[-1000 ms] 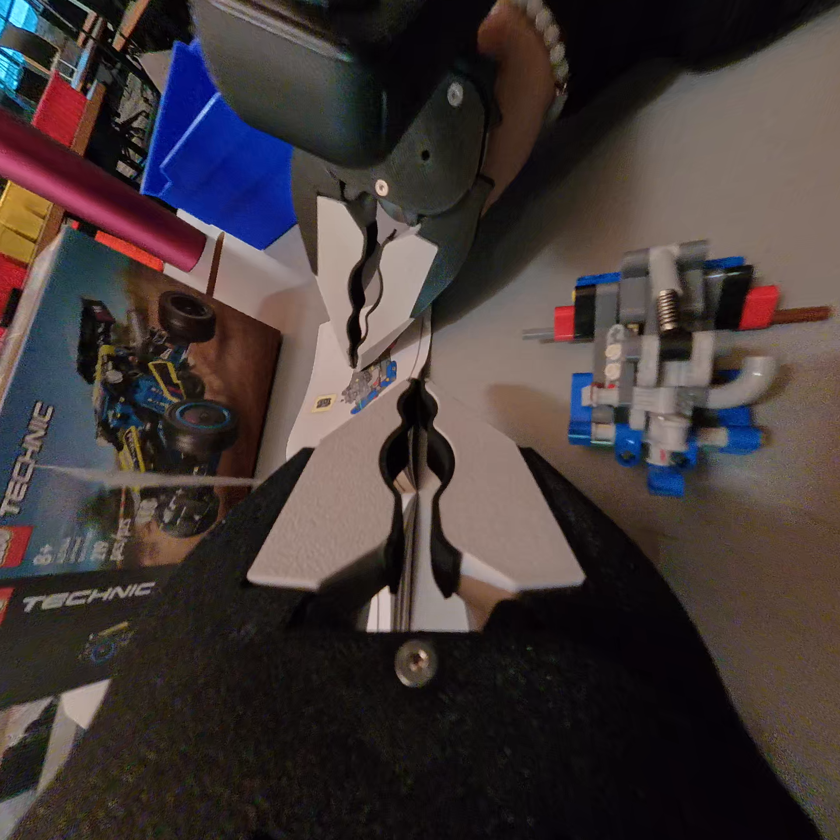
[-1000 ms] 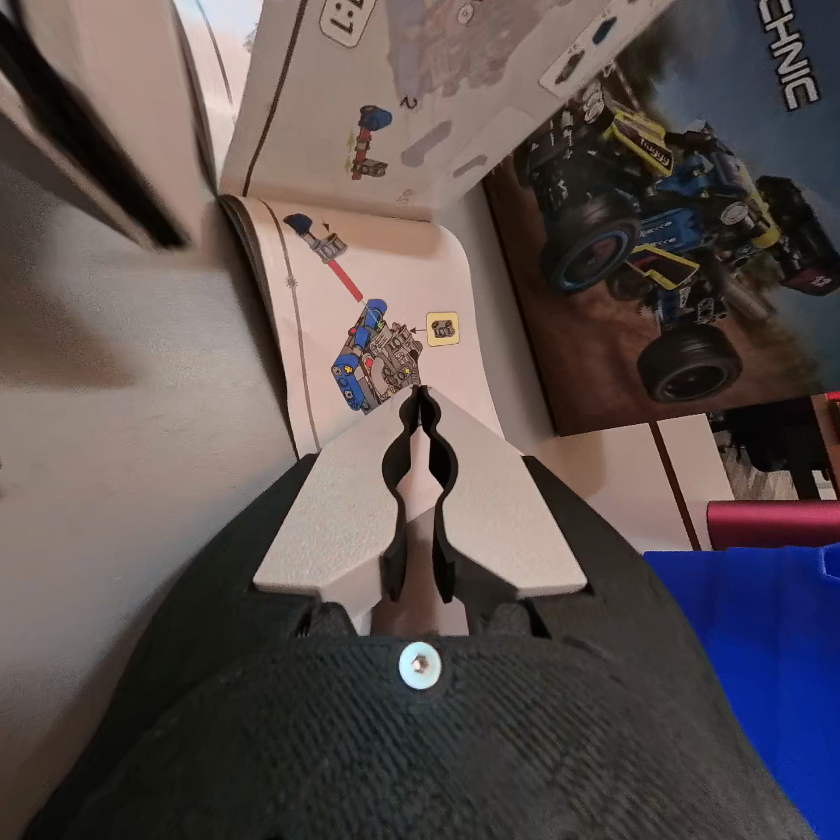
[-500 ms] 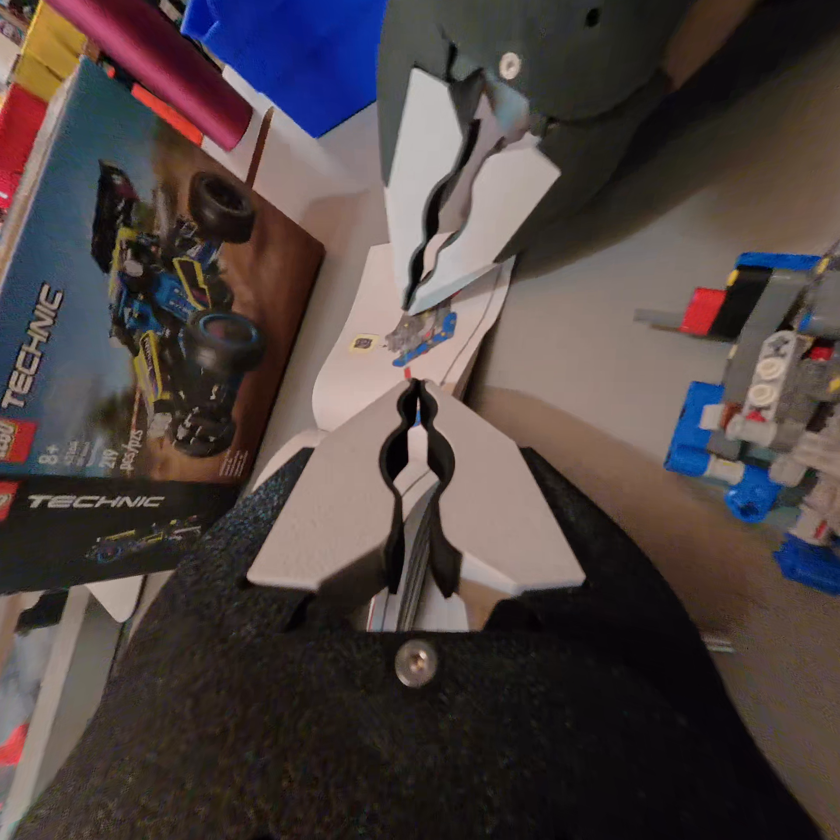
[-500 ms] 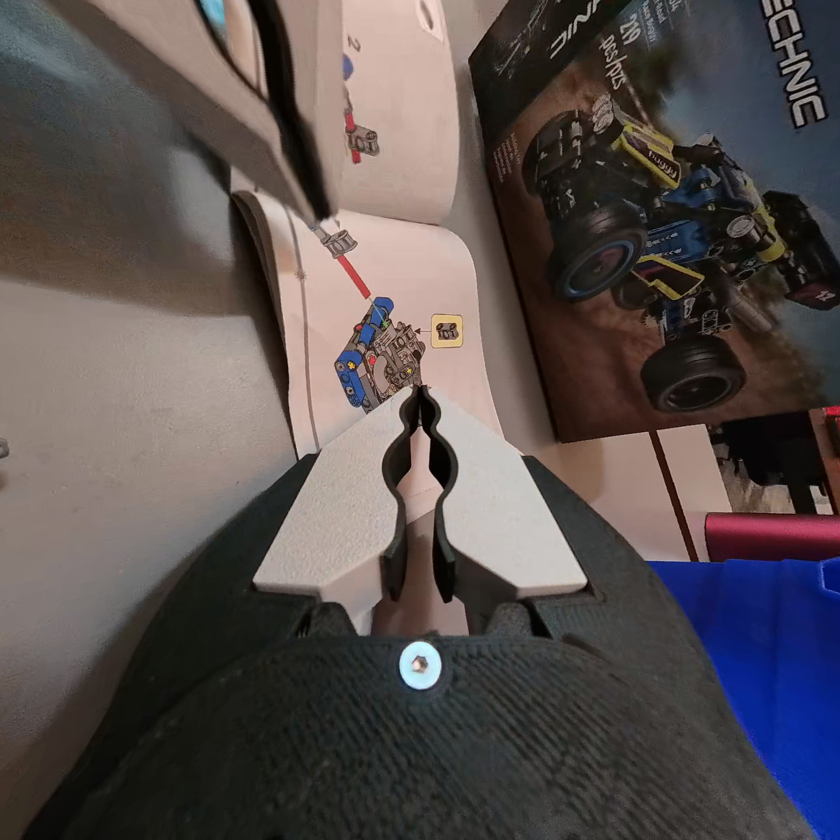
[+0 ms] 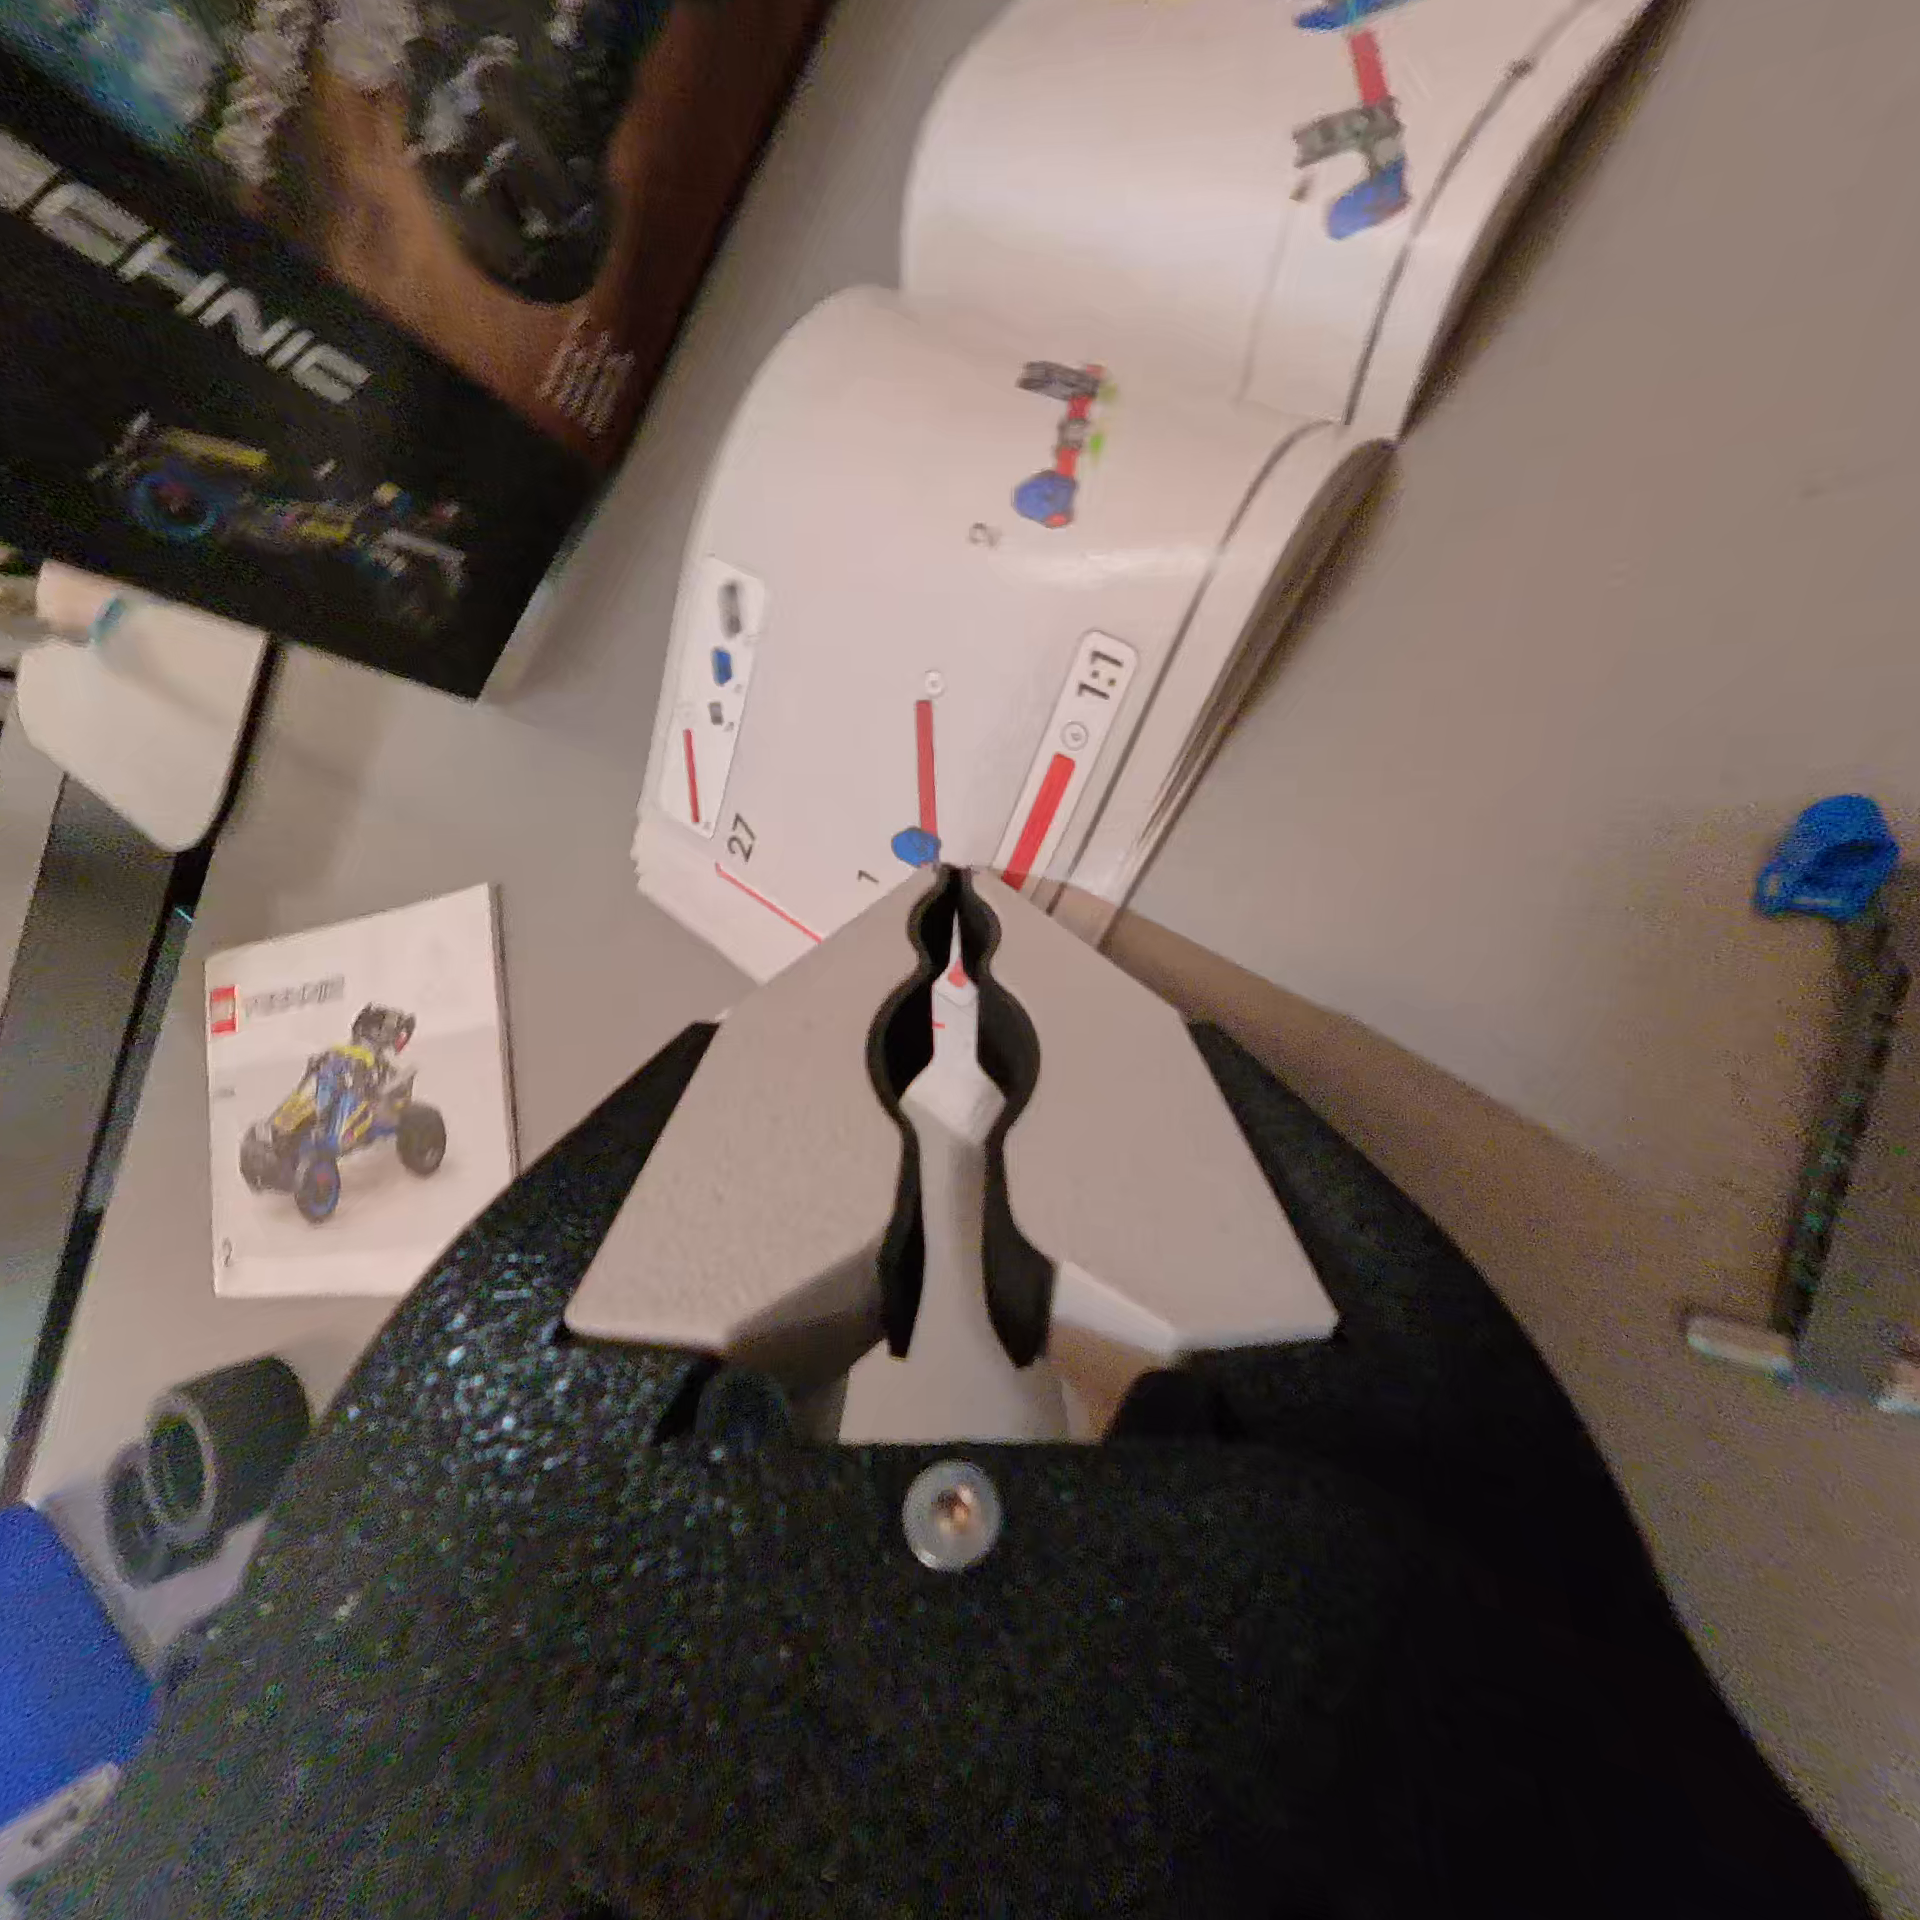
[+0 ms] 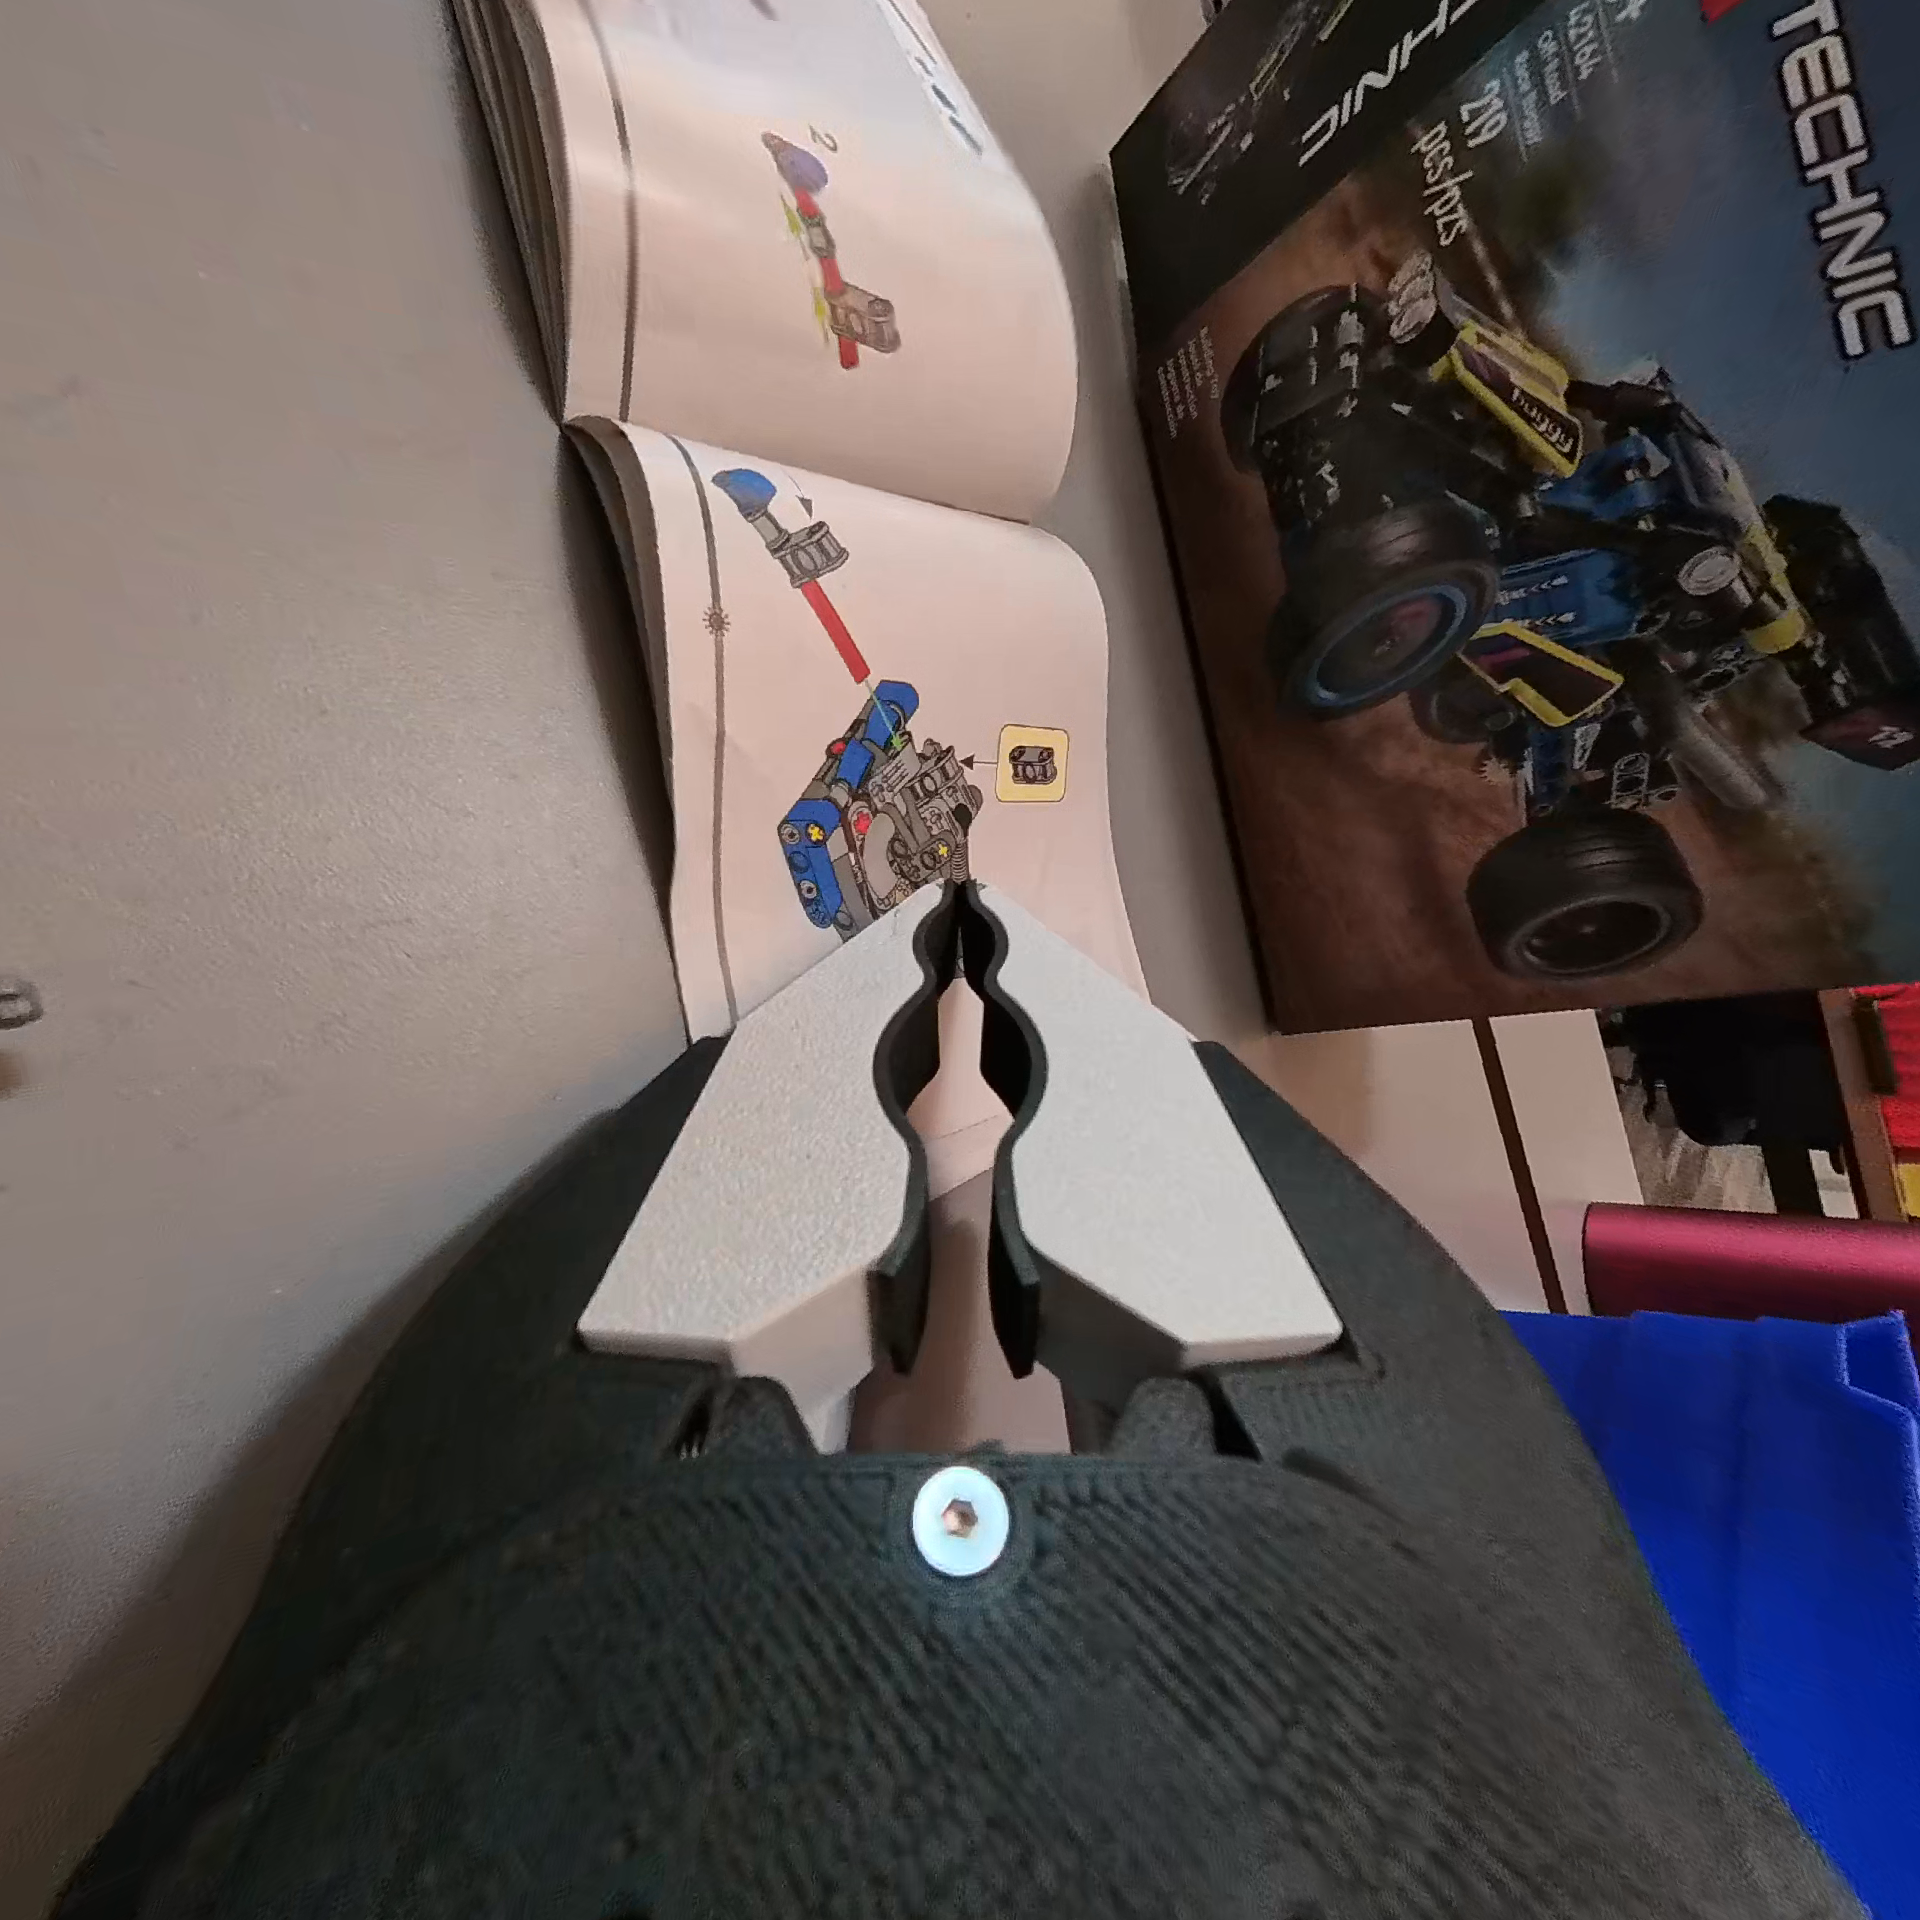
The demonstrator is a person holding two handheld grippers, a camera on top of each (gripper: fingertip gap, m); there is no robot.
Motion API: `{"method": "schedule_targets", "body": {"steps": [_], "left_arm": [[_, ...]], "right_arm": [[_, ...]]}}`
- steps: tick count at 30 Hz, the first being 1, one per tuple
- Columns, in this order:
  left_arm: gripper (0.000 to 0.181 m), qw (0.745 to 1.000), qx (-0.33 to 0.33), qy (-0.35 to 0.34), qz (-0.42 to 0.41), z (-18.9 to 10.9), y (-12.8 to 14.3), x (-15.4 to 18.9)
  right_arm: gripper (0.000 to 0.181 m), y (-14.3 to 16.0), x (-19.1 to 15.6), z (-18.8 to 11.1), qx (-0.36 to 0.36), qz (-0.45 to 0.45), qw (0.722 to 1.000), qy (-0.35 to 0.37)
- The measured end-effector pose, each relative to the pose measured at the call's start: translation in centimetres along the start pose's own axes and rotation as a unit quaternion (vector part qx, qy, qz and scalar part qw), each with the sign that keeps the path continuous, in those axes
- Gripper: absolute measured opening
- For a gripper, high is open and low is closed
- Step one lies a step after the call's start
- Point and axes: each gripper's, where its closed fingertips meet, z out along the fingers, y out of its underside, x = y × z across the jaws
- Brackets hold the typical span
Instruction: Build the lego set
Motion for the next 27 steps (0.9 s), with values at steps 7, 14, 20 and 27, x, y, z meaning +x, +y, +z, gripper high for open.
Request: {"method": "schedule_targets", "body": {"steps": [7, 14, 20, 27], "left_arm": [[0.0, 0.997, 0.038, 0.005, 0.06, 1.9, -5.4, 2.3], [0.0, 0.984, 0.151, -0.025, 0.095, 2.3, -13.5, 4.0], [0.0, 0.964, 0.227, -0.068, 0.116, -1.9, -14.1, 4.6], [0.0, 0.974, 0.187, -0.123, -0.044, -3.5, -8.7, -1.3]], "right_arm": [[0.0, -0.1, -0.1, 0.0, 0.005, -0.01, 1.0, -0.002], [0.0, -0.3, -0.3, -0.2, 0.022, -0.017, 1.0, -0.009], [0.0, -0.4, -0.4, -0.4, 0.038, -0.012, 0.999, -0.013], [0.0, -0.5, -0.5, -0.5, 0.041, -0.021, 0.999, -0.016]]}}
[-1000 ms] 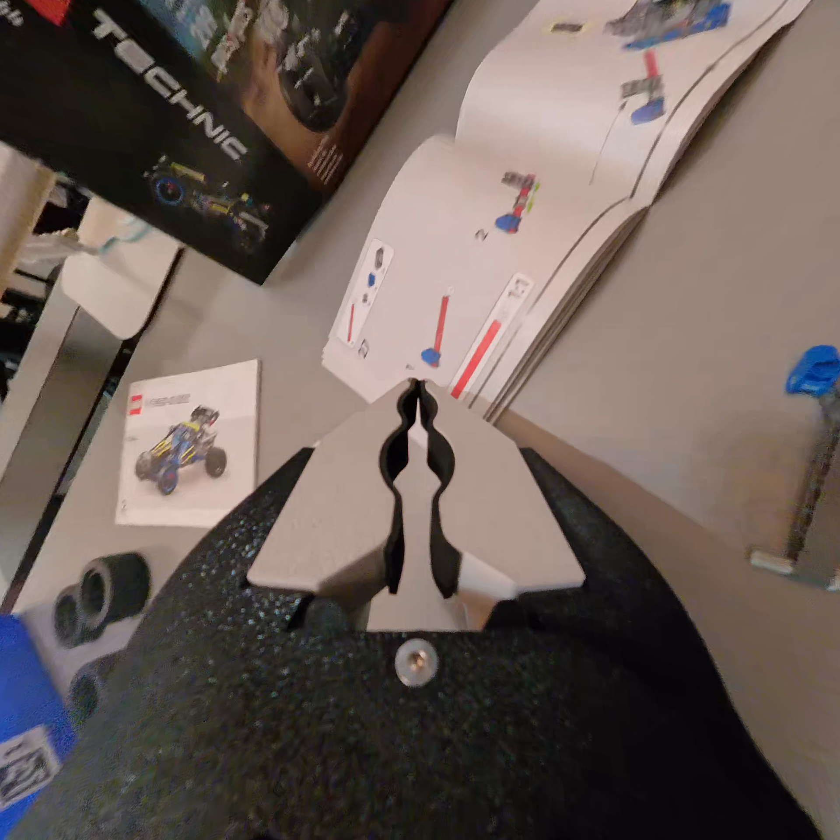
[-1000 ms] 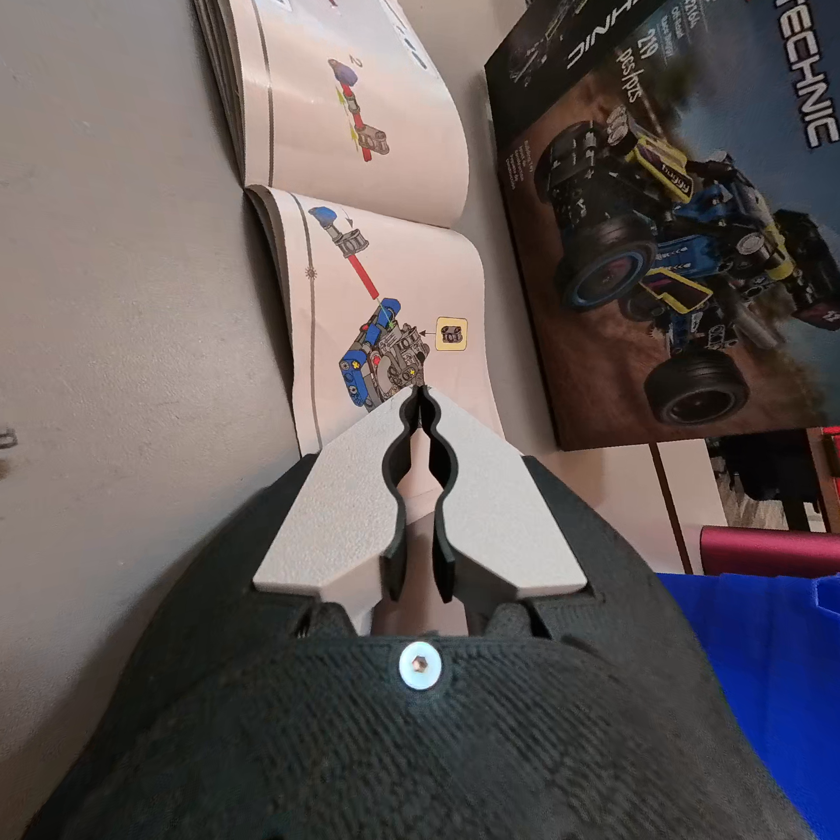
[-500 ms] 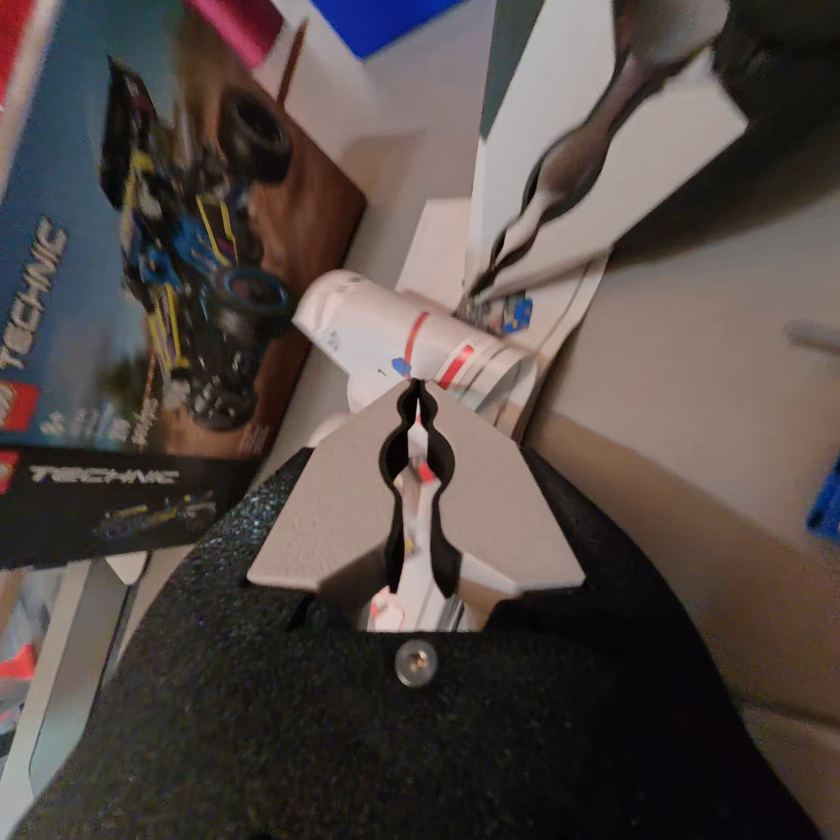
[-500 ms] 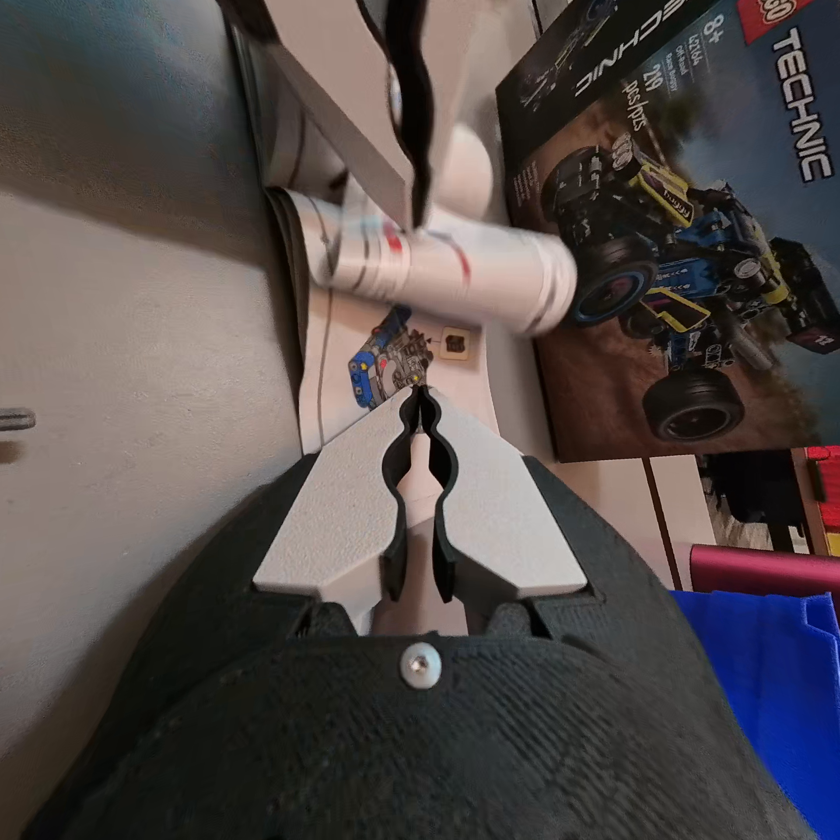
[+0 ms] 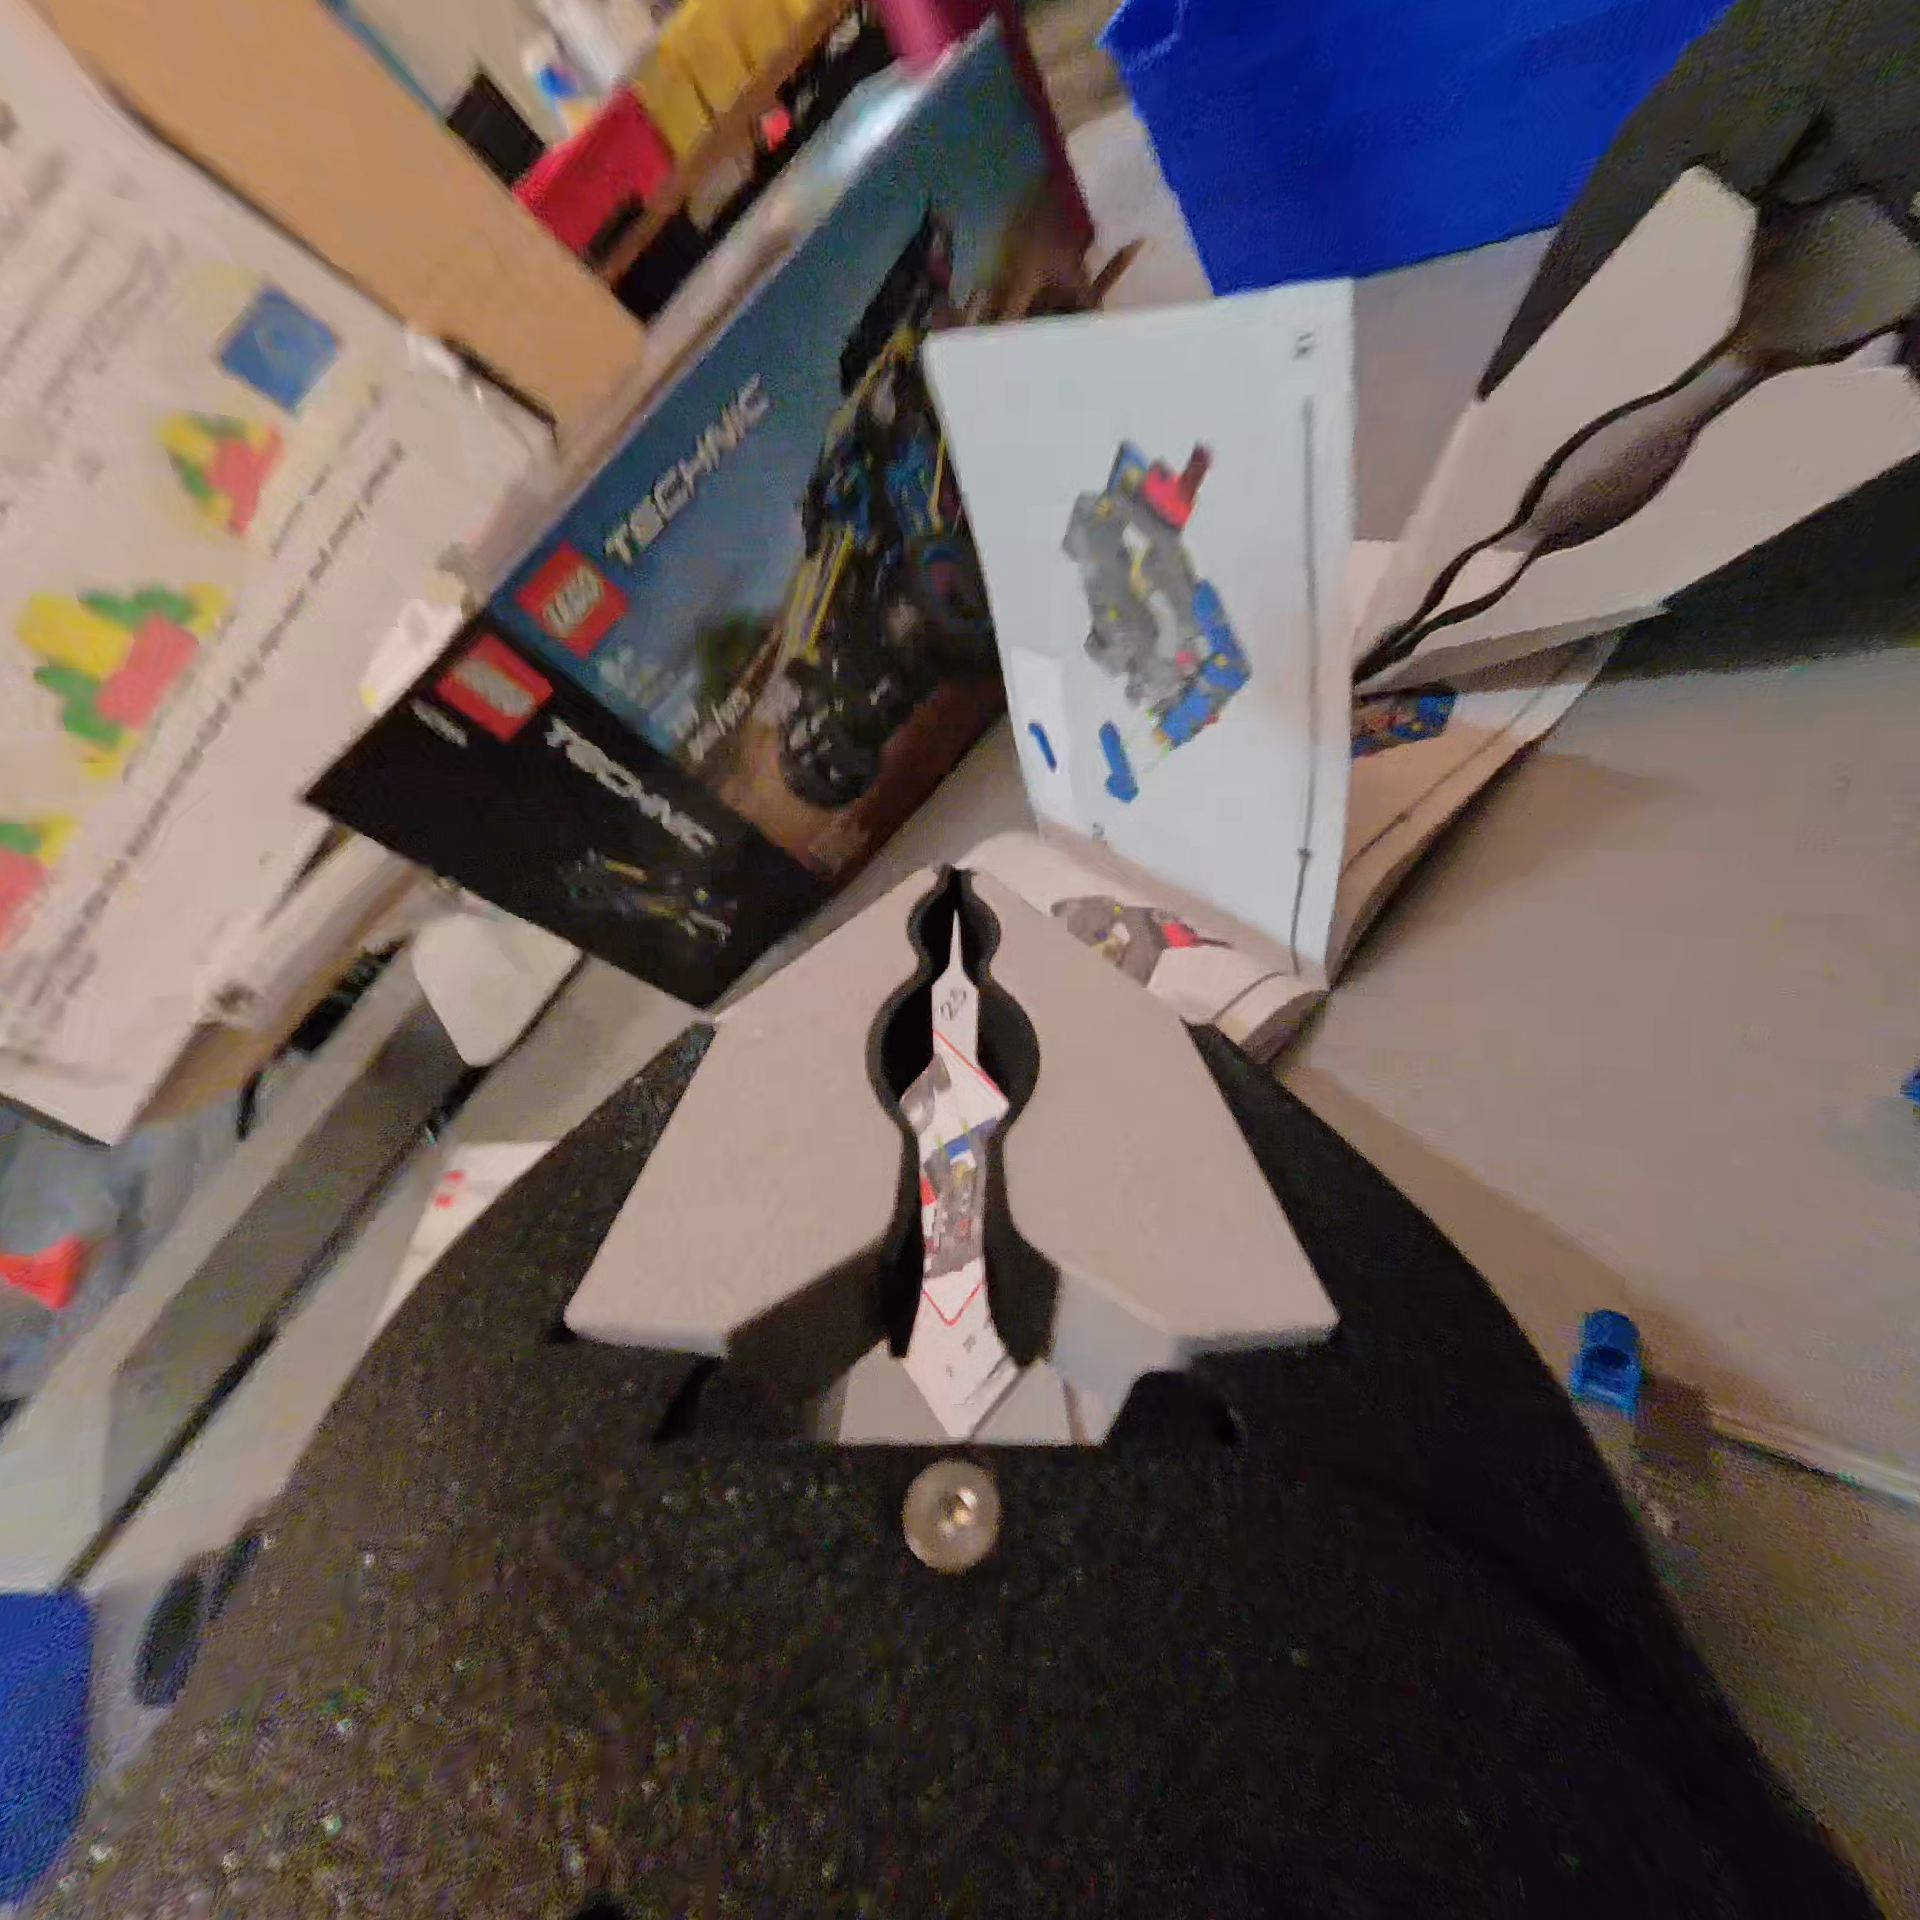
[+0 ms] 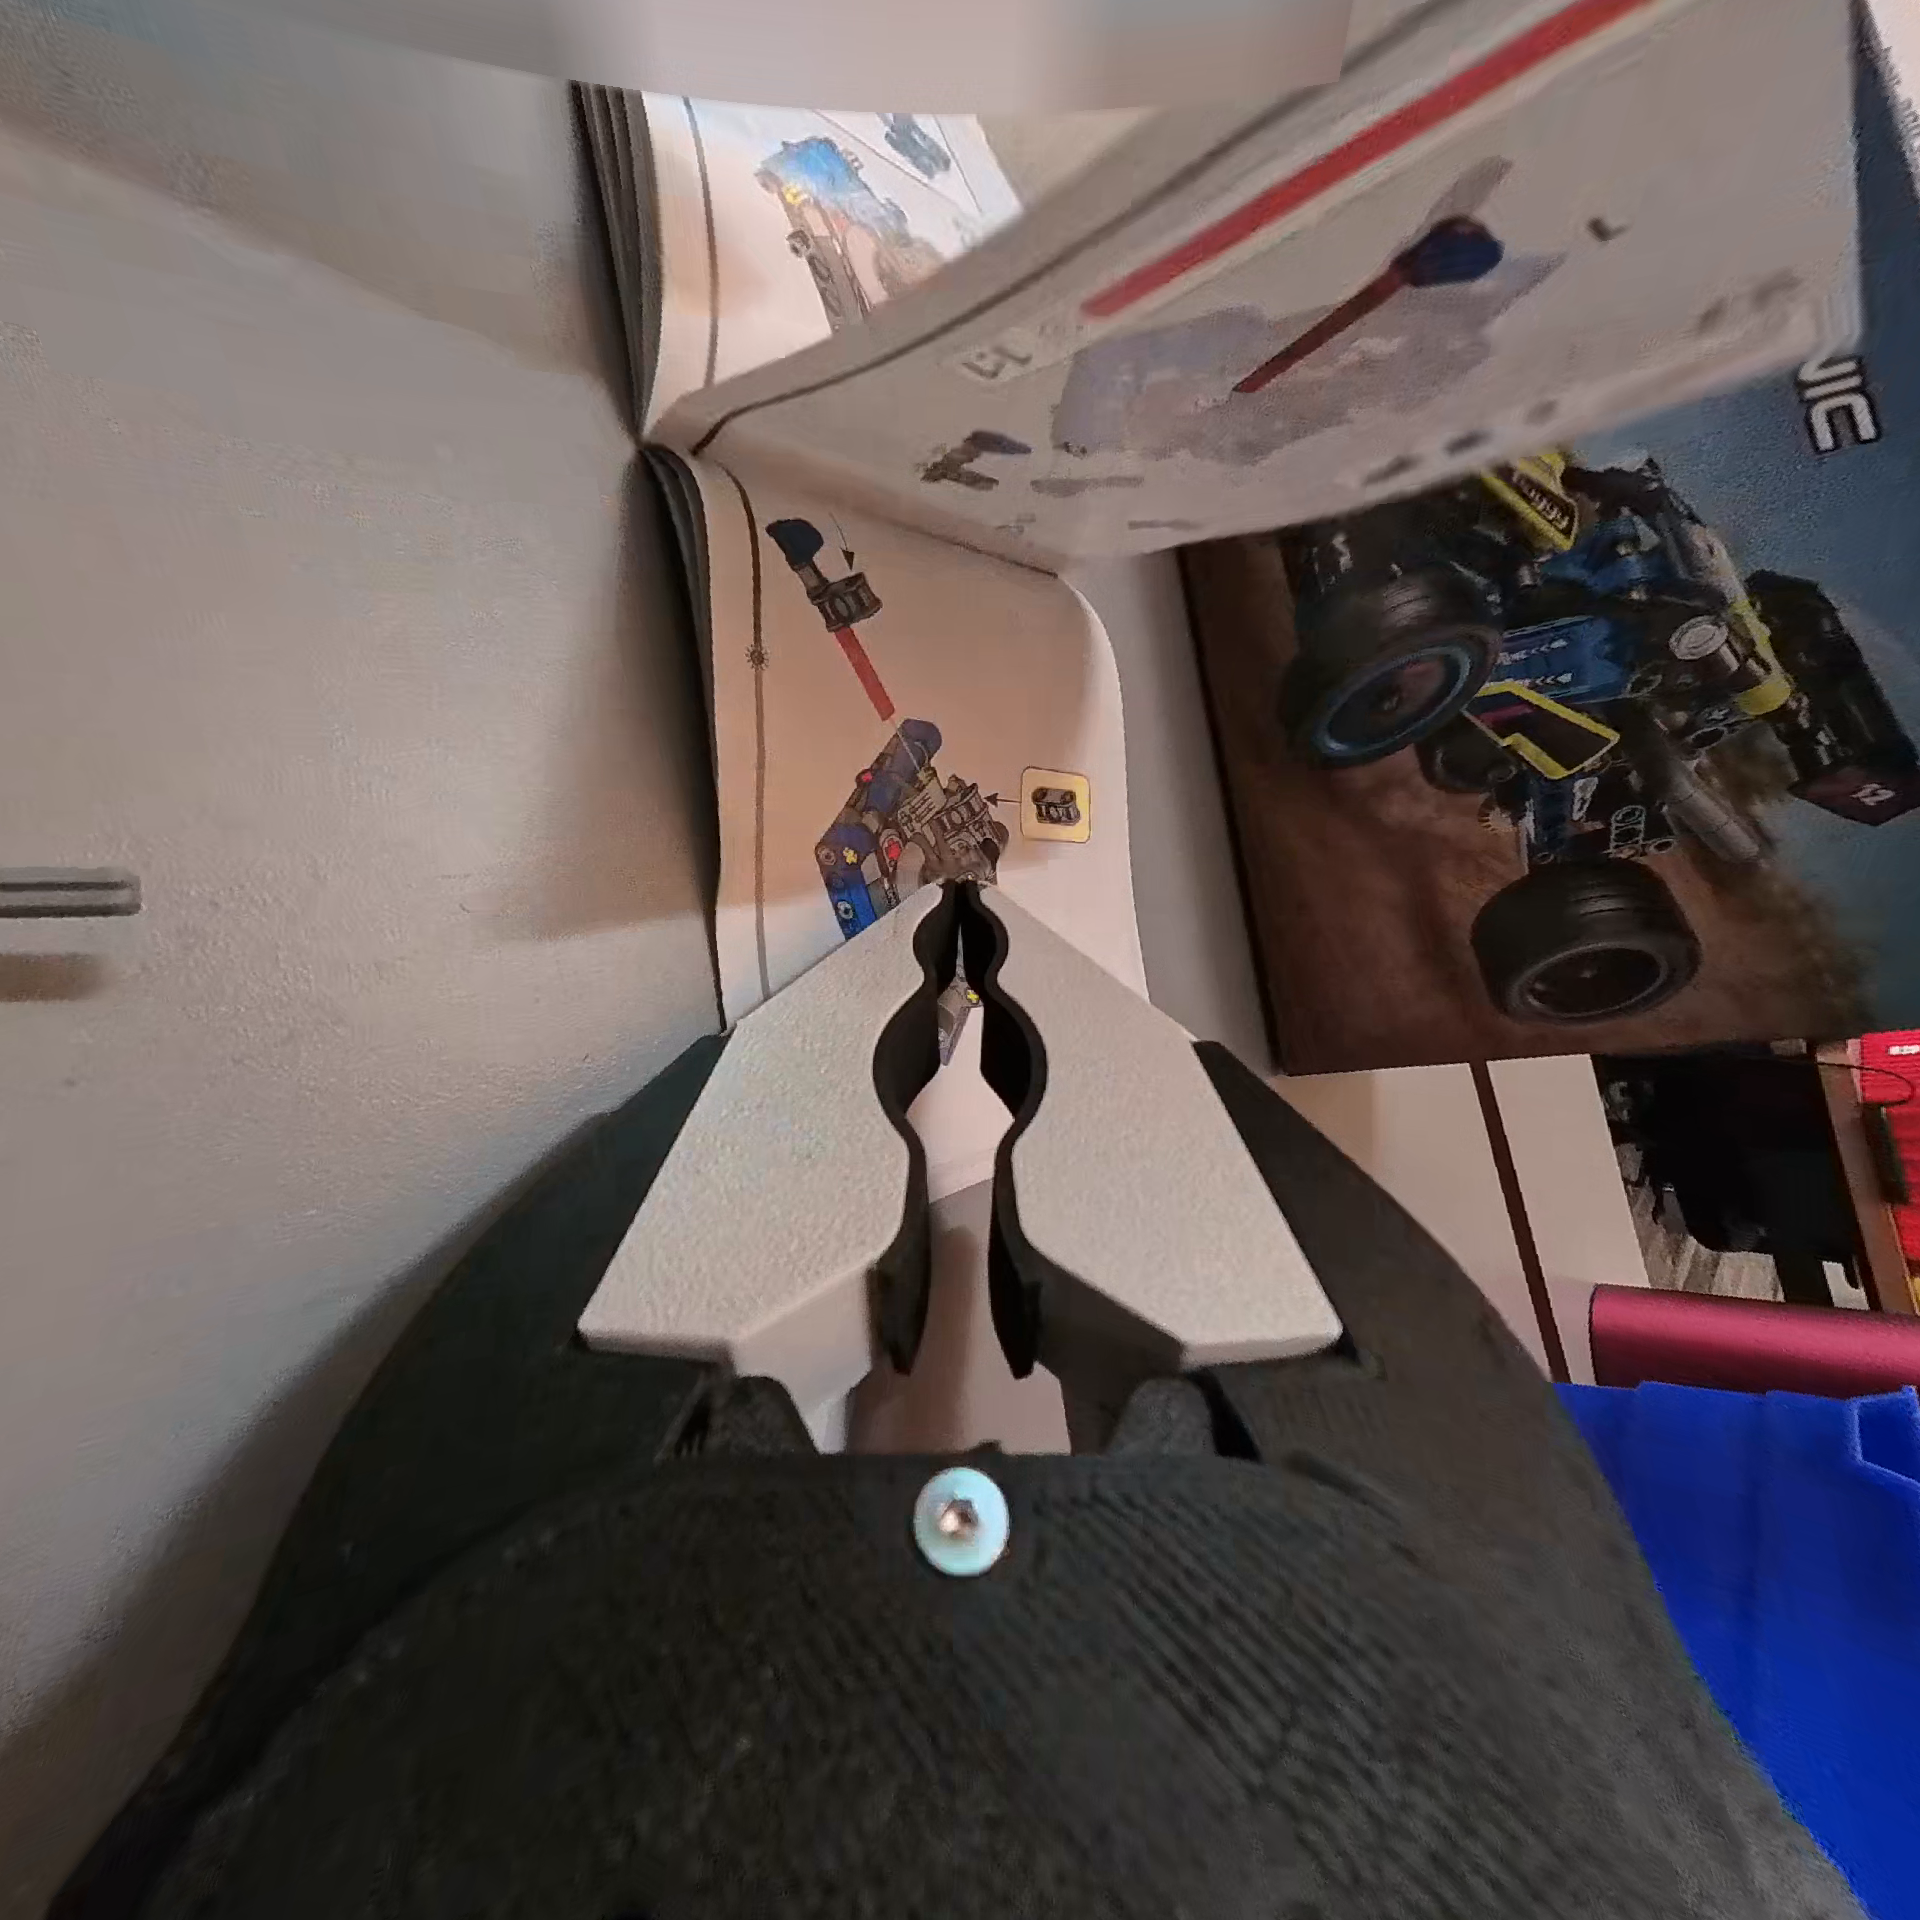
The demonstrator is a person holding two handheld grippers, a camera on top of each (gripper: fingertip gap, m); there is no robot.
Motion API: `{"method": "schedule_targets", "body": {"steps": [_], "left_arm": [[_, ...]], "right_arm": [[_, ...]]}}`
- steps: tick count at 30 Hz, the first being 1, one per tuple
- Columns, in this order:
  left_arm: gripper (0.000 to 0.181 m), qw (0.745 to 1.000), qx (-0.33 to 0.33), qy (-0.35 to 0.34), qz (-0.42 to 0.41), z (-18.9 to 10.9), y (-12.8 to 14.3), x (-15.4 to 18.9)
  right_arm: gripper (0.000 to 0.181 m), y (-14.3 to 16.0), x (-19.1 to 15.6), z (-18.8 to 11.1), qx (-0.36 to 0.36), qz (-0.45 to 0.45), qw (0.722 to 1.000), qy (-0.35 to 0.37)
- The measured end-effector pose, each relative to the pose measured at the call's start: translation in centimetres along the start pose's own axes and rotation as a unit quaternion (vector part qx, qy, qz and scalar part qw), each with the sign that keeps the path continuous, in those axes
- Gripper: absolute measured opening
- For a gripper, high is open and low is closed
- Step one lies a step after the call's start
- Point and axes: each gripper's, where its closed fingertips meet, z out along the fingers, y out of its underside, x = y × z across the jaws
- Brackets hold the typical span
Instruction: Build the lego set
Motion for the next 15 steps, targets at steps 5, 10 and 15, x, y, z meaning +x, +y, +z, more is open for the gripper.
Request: {"method": "schedule_targets", "body": {"steps": [5, 10, 15], "left_arm": [[0.0, 0.989, -0.042, 0.138, 0.033, 2.1, 0.7, 5.8], [0.0, 0.981, -0.035, 0.144, 0.121, 1.7, 0.4, 7.5], [0.01, 0.987, -0.092, 0.121, 0.054, -0.7, 4.6, 1.3]], "right_arm": [[0.0, -0.1, 0.1, -0.1, 0.008, 0.013, 1.0, -0.002], [0.0, -0.2, 0.3, -0.3, 0.031, 0.034, 0.999, -0.002], [0.0, -0.3, 0.2, -0.4, 0.038, 0.022, 0.999, -0.004]]}}
